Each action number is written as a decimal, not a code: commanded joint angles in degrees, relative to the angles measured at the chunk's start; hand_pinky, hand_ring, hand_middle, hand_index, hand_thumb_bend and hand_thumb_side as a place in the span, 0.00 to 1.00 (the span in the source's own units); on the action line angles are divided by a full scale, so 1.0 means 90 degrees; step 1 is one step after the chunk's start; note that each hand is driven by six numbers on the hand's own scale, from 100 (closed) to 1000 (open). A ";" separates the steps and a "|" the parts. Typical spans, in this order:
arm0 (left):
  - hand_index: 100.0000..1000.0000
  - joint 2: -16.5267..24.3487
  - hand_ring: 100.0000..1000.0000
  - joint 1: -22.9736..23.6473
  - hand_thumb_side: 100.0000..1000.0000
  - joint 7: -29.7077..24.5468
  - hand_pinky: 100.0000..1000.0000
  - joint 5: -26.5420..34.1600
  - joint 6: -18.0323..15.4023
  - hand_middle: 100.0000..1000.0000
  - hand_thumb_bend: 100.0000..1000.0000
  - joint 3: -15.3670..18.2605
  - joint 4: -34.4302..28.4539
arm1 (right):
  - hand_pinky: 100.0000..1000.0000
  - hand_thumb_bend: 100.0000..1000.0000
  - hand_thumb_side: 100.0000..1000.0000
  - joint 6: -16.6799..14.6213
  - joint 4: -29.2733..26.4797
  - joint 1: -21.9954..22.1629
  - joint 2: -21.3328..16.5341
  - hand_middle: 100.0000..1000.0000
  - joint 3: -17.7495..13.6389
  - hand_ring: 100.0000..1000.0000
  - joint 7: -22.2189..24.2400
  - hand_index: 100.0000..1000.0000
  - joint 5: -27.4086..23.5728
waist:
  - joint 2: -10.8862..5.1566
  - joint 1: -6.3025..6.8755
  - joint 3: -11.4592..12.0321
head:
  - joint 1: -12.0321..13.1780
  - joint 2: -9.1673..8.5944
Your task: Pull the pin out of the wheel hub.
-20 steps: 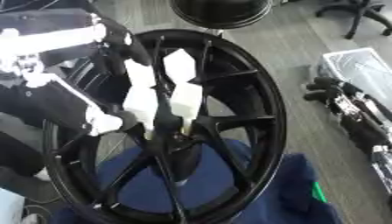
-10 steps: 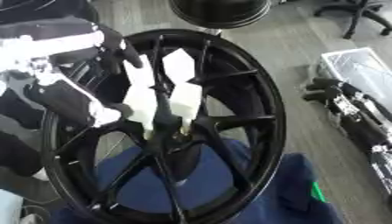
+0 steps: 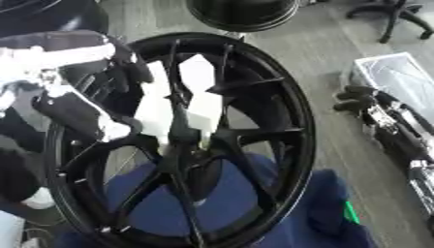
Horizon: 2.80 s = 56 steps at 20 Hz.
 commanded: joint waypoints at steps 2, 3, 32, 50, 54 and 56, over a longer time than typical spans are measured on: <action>0.75 0.0090 0.54 -0.0115 0.00 -0.0429 0.55 -0.0257 0.0272 0.64 0.35 0.0073 -0.0122 | 0.97 0.00 0.60 -0.0015 -0.0034 -0.0030 -0.0200 0.74 -0.0007 0.74 0.0031 0.82 0.0035 | -0.0086 -0.0023 -0.0007 | 0.0004 -0.0090; 0.75 0.0087 0.53 -0.0115 0.00 -0.0456 0.53 -0.0319 0.0259 0.64 0.35 0.0067 -0.0125 | 0.97 0.00 0.60 -0.0015 -0.0030 -0.0030 -0.0201 0.74 -0.0004 0.74 0.0034 0.82 0.0039 | -0.0085 -0.0022 -0.0009 | 0.0006 -0.0089; 0.75 0.0021 0.43 -0.0112 0.00 -0.0929 0.33 -0.0741 0.0498 0.63 0.32 0.0054 -0.0364 | 0.97 0.00 0.60 -0.0018 0.0022 -0.0040 -0.0216 0.74 0.0005 0.74 0.0072 0.82 0.0070 | -0.0075 -0.0013 -0.0043 | 0.0013 -0.0051; 0.76 -0.0173 0.43 -0.0105 0.00 -0.0884 0.33 -0.0827 0.0548 0.64 0.32 -0.0011 -0.0253 | 0.98 0.00 0.60 -0.0010 0.0043 -0.0051 -0.0210 0.74 0.0014 0.74 0.0094 0.82 0.0076 | -0.0062 -0.0017 -0.0069 | 0.0009 -0.0056; 0.77 -0.0231 0.52 -0.0099 0.00 -0.0886 0.39 -0.0929 0.0449 0.66 0.34 -0.0022 -0.0190 | 0.98 0.00 0.60 -0.0012 0.0044 -0.0063 -0.0210 0.74 0.0018 0.74 0.0105 0.82 0.0074 | -0.0055 -0.0022 -0.0069 | 0.0012 -0.0063; 0.77 -0.0258 0.53 -0.0093 0.00 -0.0894 0.37 -0.0953 0.0426 0.66 0.34 -0.0026 -0.0167 | 0.98 0.00 0.60 -0.0010 0.0044 -0.0068 -0.0211 0.74 0.0020 0.74 0.0115 0.82 0.0073 | -0.0051 -0.0026 -0.0064 | 0.0014 -0.0074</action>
